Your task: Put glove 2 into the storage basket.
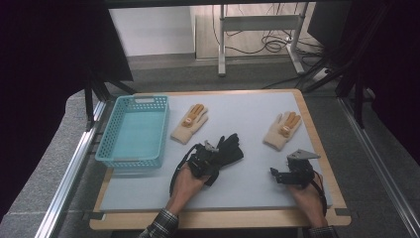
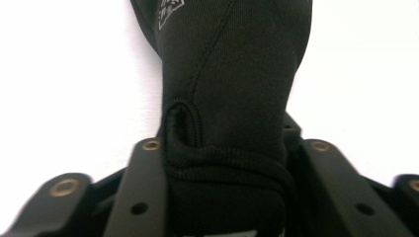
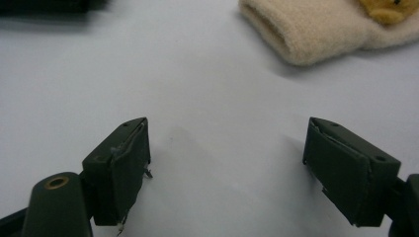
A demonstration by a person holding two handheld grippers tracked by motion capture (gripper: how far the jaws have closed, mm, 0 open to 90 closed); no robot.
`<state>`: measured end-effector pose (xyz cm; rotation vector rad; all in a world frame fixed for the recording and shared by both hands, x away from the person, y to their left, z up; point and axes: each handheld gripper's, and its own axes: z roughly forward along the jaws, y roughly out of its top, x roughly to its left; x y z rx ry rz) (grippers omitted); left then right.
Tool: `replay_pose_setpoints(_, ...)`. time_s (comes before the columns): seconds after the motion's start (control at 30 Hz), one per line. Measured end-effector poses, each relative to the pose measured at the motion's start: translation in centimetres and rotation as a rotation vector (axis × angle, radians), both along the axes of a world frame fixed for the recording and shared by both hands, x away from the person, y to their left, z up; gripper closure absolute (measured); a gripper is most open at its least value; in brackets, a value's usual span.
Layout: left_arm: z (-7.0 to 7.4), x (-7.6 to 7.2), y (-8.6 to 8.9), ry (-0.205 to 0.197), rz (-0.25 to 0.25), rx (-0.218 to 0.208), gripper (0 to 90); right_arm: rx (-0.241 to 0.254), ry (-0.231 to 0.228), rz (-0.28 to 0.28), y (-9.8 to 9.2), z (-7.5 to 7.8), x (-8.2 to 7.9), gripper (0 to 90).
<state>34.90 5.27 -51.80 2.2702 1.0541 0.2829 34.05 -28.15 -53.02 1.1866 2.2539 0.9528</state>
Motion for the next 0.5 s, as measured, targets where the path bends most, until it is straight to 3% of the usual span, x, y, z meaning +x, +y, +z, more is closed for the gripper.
replay_pose_setpoints(0.07, 0.6, -0.1, 0.3, -0.032, 0.009, 0.027, 66.7, 0.0, 0.0, 0.0, 0.0, 0.0, 0.0, 17.6)
replay_pose_setpoints(0.17, 2.1, 0.0, 1.5, -0.042, 0.022, 0.0, 66.8, 0.0, 0.0, 0.0, 0.0, 0.0, 0.0, 17.6)
replay_pose_setpoints(0.27, 4.4, 0.4, 3.5, -0.066, 0.066, -0.023, 66.5, 0.001, 0.001, -0.001, 0.0, 0.0, 0.0, 17.6)
replay_pose_setpoints(0.3, 4.4, 0.4, 3.5, -0.066, 0.066, -0.023, 66.4, 0.0, 0.0, -0.001, 0.0, 0.0, 0.0, 17.6)
replay_pose_setpoints(0.33, 5.7, 0.8, 4.8, -0.074, 0.092, -0.028, 66.3, 0.0, 0.0, -0.001, 0.0, 0.0, 0.0, 17.6)
replay_pose_setpoints(0.5, 7.7, 2.1, 8.1, -0.079, 0.167, -0.01, 65.7, 0.001, 0.001, -0.001, 0.0, 0.0, 0.0, 17.5)
